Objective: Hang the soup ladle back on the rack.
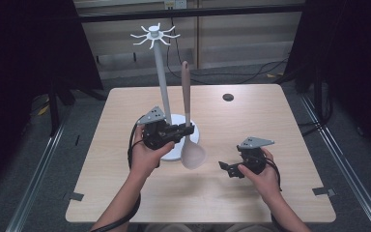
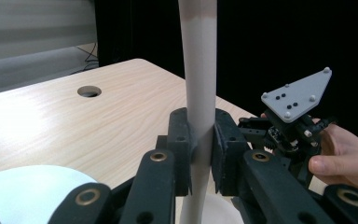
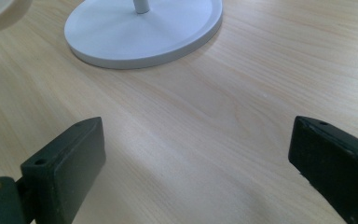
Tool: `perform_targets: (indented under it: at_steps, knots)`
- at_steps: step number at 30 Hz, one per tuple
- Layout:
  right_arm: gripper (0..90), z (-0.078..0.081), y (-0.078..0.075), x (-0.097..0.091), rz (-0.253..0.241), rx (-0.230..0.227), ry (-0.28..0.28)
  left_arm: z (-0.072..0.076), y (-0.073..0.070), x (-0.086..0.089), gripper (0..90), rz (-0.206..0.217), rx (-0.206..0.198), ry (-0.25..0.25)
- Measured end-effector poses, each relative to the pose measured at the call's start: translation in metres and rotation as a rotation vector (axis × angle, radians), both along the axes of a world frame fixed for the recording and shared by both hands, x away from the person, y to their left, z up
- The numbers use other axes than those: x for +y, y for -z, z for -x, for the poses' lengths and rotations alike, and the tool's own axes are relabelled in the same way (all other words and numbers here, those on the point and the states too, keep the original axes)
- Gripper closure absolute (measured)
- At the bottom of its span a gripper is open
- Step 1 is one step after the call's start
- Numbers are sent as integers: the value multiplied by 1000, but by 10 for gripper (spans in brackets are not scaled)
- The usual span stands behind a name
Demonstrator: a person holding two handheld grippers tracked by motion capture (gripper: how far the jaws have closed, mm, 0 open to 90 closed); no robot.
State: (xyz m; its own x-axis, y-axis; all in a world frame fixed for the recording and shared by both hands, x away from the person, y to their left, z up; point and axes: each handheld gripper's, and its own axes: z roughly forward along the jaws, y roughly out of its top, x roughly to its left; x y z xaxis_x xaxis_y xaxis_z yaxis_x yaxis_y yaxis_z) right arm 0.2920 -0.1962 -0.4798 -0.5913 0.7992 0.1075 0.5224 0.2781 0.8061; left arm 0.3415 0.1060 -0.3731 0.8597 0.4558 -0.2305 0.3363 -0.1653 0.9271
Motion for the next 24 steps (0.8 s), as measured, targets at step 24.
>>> perform_targets:
  at_steps: [24]
  knots:
    - [36,1,0,2,-26,-2,0,-7,-37,10,799,33,-77,-23]
